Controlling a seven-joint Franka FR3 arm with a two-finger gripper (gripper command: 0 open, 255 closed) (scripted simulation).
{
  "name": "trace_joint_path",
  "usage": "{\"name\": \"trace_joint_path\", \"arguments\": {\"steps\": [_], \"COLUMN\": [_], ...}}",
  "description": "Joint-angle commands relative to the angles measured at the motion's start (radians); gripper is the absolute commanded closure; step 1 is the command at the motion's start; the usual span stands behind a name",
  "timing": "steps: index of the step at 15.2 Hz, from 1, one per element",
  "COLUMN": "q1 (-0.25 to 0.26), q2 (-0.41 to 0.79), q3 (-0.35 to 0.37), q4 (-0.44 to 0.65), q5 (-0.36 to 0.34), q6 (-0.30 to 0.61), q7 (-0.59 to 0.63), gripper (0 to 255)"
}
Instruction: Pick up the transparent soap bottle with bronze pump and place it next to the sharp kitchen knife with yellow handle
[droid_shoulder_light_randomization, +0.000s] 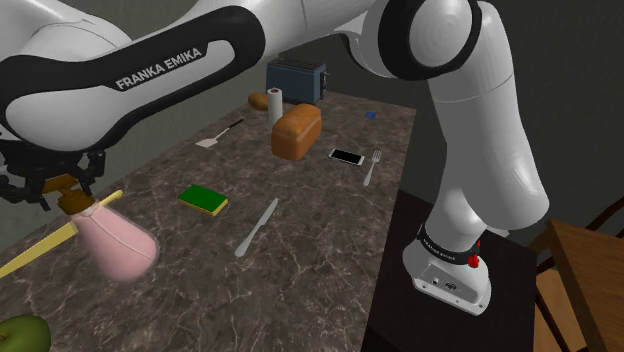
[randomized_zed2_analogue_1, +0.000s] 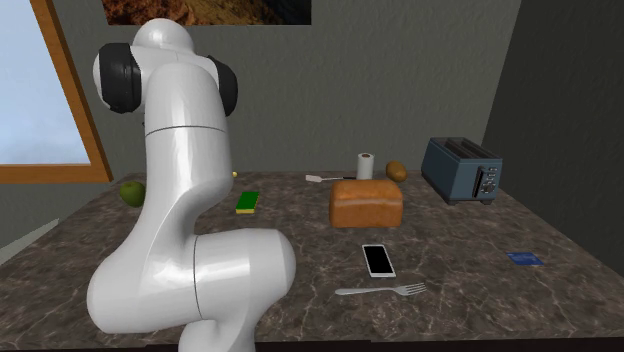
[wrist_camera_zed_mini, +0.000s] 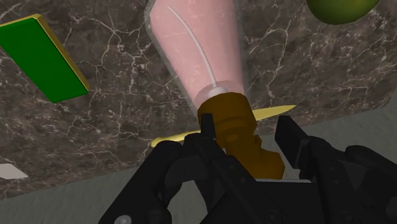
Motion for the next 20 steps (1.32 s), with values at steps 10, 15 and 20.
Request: {"name": "trace_joint_path", "arguments": {"steps": [10,15,20], "q1": [-0.002,-0.006,-0.006], "q2": [-0.021,-0.072,-0.072], "q3": [0.005,0.017,0.017], "q4": [-0.001,0.007,0.007], "q5": [0.007,0.026,0.026], "q6": [-0.018,-0.075,-0.075], "q7": [-0.003,-0.013,-0.013], "gripper": [0,0,0]}}
